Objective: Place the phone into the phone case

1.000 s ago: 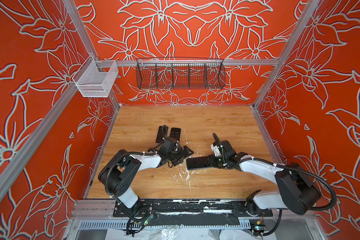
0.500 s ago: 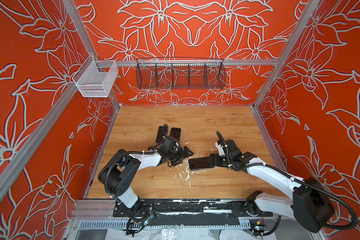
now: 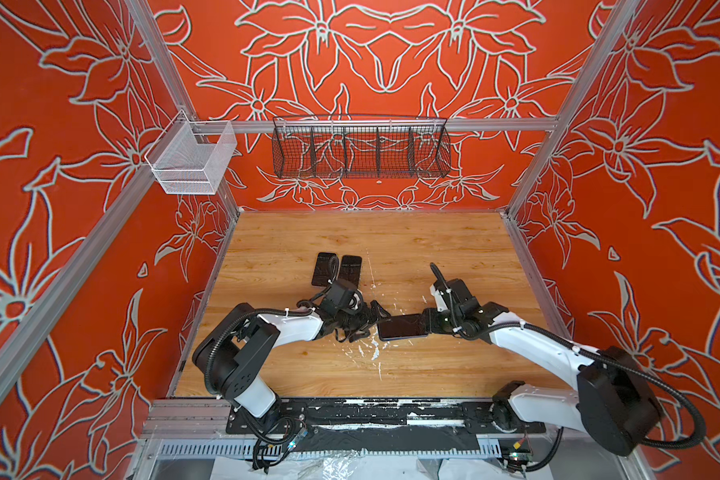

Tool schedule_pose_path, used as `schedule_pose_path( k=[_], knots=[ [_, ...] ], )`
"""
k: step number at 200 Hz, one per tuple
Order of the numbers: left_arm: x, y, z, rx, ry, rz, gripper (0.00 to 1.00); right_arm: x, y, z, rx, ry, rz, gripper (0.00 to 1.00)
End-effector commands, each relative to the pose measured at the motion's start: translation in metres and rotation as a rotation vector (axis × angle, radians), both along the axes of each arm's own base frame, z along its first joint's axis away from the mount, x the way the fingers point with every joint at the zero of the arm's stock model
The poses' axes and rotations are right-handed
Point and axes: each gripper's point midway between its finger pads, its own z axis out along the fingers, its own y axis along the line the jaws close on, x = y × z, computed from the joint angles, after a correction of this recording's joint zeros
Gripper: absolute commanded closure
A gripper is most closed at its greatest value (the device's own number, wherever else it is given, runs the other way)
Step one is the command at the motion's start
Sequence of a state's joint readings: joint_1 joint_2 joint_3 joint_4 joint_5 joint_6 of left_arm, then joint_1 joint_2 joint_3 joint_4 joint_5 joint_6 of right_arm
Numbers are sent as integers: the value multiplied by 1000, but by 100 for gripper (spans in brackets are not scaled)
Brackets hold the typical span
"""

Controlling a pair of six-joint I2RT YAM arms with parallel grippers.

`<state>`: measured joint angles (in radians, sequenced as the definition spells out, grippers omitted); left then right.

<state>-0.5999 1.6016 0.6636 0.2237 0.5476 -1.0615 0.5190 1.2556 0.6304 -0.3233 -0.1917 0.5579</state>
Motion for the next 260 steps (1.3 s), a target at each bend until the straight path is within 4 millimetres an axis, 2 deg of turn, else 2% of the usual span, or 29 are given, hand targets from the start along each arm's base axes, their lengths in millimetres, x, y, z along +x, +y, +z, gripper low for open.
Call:
schedule_pose_path(
  k=[1,77,110,147,210,260],
  knots=[
    [-5,-8,-10,-14,44,-6,2,2,2,-9,-5,9,8,50],
    [-4,-11,-20,-5,65,-3,1,3,12,-18,9,17,45,68],
    [-4,-12,-26,2,74,-5,0,2,15,-20,12,20,59,68],
    [-3,-10,-29,15,69,-4,9,2,16,-21,8,18,58,68],
    [-4,9,-34,124,51,-22,12,4,6,-14,-34,-10,41,50],
    [-9,24,-37,224,44,-39,8,9,6,-1,-39,-39,47,36]
  ],
)
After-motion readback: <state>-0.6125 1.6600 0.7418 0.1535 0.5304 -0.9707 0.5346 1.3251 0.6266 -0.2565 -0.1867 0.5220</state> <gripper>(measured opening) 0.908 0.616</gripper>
